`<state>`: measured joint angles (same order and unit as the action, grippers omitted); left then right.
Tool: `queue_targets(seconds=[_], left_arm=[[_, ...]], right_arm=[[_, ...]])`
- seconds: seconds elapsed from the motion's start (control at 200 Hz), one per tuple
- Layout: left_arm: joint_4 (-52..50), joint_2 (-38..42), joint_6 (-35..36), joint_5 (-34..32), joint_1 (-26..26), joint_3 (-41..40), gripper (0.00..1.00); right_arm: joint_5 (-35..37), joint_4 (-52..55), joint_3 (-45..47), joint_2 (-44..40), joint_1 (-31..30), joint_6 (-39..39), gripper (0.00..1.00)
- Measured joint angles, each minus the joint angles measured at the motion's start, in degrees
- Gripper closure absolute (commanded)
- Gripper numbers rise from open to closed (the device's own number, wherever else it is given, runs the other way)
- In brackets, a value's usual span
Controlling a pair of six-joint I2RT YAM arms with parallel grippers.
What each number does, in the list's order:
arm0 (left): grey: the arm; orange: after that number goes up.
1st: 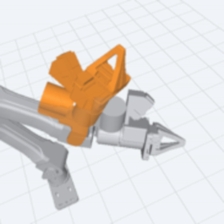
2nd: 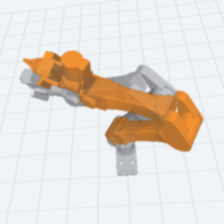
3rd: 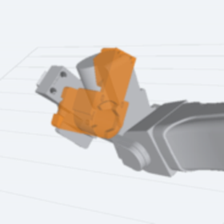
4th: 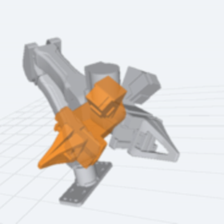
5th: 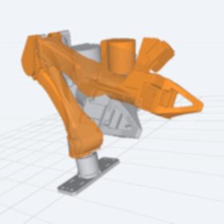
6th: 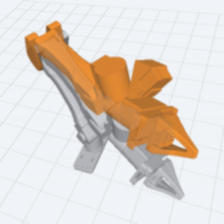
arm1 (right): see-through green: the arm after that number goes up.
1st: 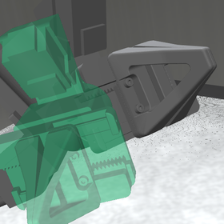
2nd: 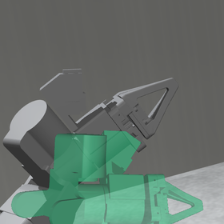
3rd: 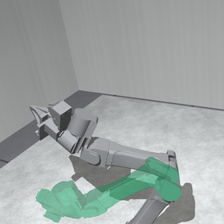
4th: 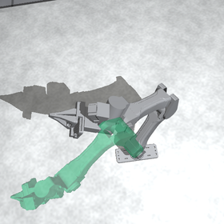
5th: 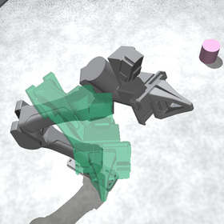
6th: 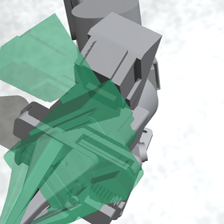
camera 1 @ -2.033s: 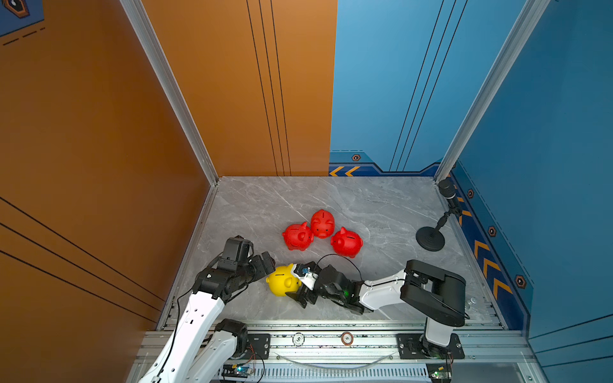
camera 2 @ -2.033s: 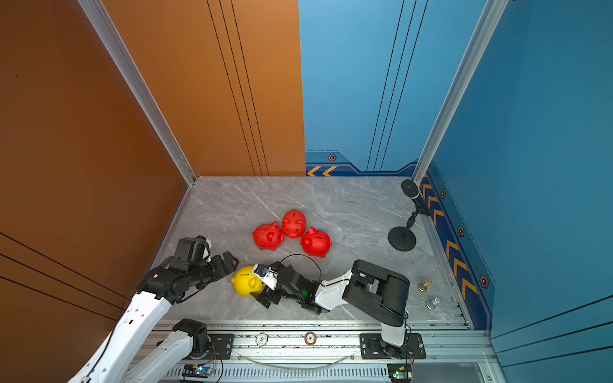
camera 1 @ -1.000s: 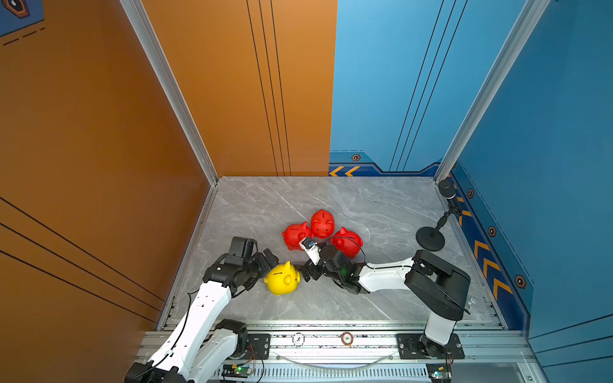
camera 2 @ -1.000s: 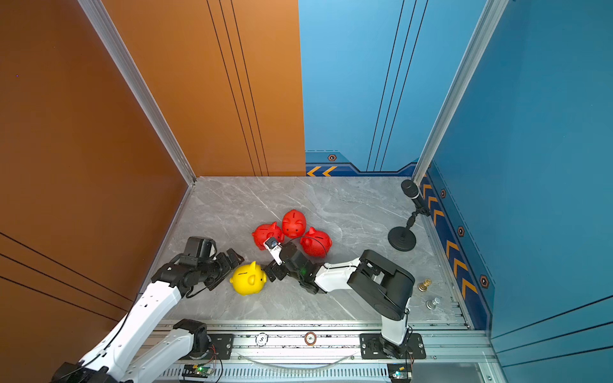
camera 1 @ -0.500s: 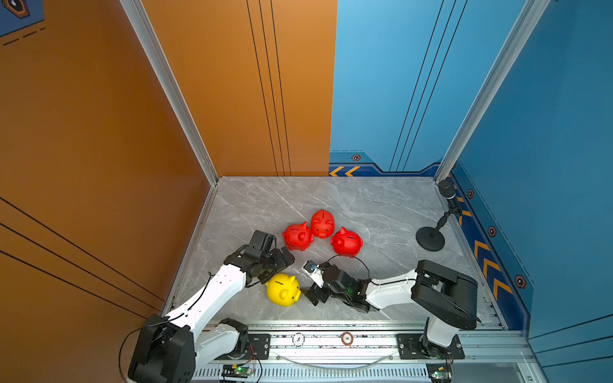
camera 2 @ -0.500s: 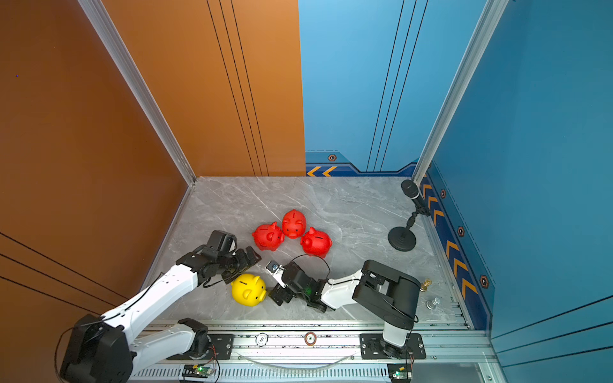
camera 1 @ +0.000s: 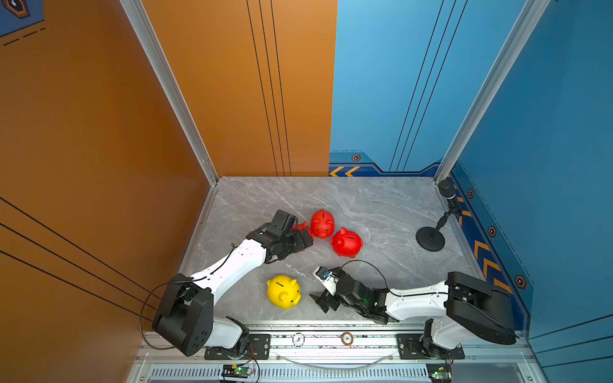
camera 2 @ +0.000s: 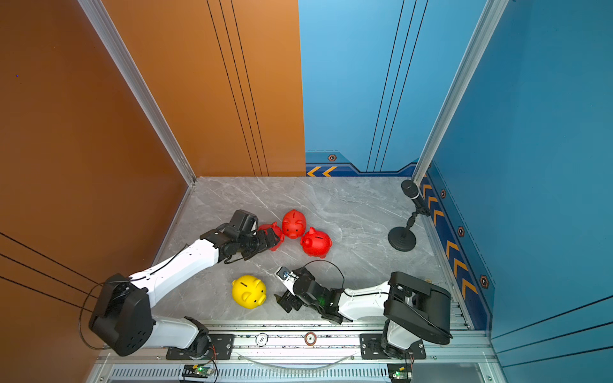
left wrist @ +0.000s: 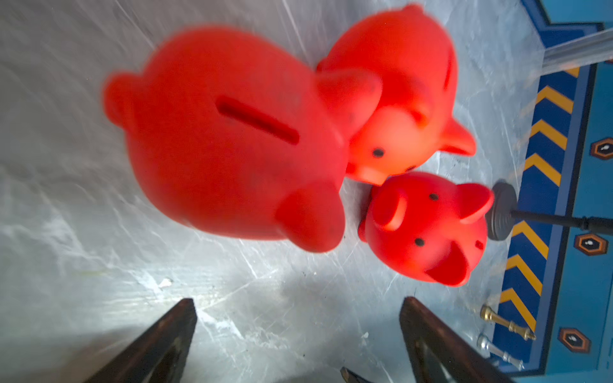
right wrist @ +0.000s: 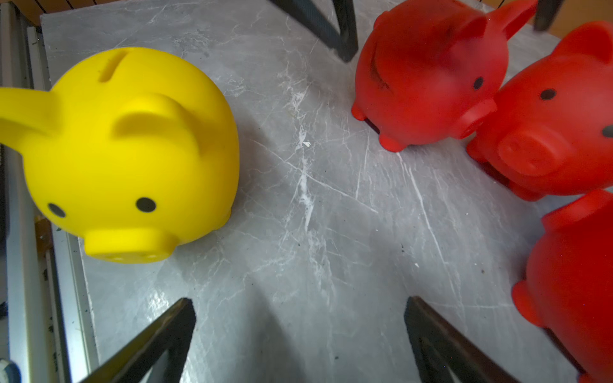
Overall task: Open piggy banks
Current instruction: Adjust the piggy bank at the center of the board.
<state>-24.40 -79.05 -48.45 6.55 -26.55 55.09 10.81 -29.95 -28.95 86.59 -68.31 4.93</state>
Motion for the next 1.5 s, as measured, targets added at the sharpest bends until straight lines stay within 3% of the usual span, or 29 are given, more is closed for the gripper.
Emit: queue_targets(seconds=[0.185,0.34,0.581,0.746,0.886,1.067,1.252,1.497], left_arm=[[-11.47,7.54,3.23,-5.29,4.26,0.81,0.02],[-23.89,12.20,4.15,-9.46,4.79,1.88,0.02],[-35.54,19.85,2.73,-9.62,4.79,-0.76,0.02],[-38.77,22.73,0.35,-8.13,4.79,-4.55,0.02],[-38.23,20.72,-0.31,-5.07,3.98,-5.33,0.02],[-34.86,16.72,-2.71,-2.36,-0.68,-5.31,0.02],[-27.76,12.70,-5.49,1.03,-3.56,-5.42,0.02],[-19.43,-3.82,-4.52,3.82,-6.97,2.82,0.02]], right_arm=[[-0.04,2.25,-0.04,-1.64,0.37,0.09,0.00],[-0.50,8.24,-3.34,-1.70,2.47,1.09,0.00],[-2.51,16.06,-9.64,-3.37,5.49,1.55,0.00],[-5.88,20.48,-12.04,-4.04,11.13,4.09,0.00],[-7.19,23.39,-12.02,-5.14,13.77,4.61,0.00],[-7.61,26.10,-11.78,-6.69,14.38,4.63,0.00],[-7.56,26.05,-8.81,-10.95,14.38,5.73,0.00],[-5.44,26.45,-4.52,-16.31,14.36,8.76,0.00]])
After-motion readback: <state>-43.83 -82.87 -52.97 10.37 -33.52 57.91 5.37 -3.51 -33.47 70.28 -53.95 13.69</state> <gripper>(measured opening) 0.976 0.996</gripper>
